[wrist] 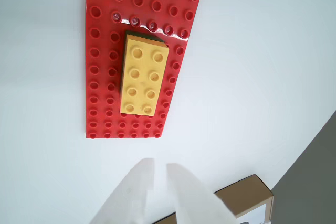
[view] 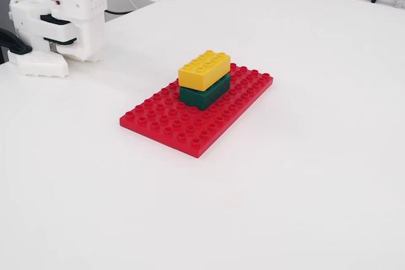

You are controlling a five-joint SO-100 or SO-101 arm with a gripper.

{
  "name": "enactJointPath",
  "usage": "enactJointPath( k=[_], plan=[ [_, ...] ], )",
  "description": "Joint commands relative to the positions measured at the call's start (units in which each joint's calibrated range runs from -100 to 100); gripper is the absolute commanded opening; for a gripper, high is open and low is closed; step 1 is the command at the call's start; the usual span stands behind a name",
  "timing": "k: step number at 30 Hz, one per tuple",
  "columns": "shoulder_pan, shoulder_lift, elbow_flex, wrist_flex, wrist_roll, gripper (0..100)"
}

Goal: Put yellow lego brick onto the green one

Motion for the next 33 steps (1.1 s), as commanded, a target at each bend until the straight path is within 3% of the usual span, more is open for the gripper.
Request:
enactJointPath(
  k=[1,8,18,33],
  plan=[
    [1.5,-3.3,0.1,2.0,0.2,1],
    [7.7,-28.0,19.7,-8.5,-1.0,1],
    [7.6,-75.1,66.4,-21.3,0.2,1],
    [13.5,-74.2,88.0,-22.5,-1.7,1]
  ],
)
